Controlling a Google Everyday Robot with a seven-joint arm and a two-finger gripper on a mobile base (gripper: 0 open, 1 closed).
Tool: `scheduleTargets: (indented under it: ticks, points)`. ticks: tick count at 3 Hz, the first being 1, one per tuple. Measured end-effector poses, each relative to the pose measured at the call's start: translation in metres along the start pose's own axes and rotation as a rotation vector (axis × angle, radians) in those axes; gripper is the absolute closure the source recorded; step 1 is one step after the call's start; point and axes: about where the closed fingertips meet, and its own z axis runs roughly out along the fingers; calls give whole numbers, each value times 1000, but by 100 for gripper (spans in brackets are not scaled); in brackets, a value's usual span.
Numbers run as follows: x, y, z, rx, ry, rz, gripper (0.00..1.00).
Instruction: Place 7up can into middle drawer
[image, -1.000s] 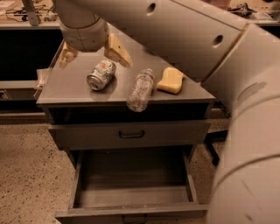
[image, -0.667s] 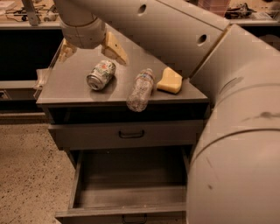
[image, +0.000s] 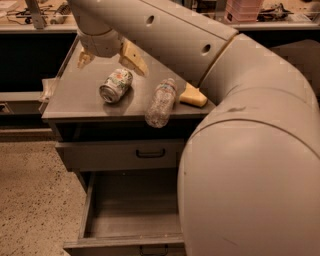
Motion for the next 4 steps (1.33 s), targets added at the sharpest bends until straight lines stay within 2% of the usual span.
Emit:
scheduleTargets:
  ticks: [2, 3, 4]
  points:
    - [17, 7, 41, -52, -34, 83, 0]
    - [19, 6, 58, -48, -65, 99, 3]
    - [19, 9, 67, -49, -80, 108, 26]
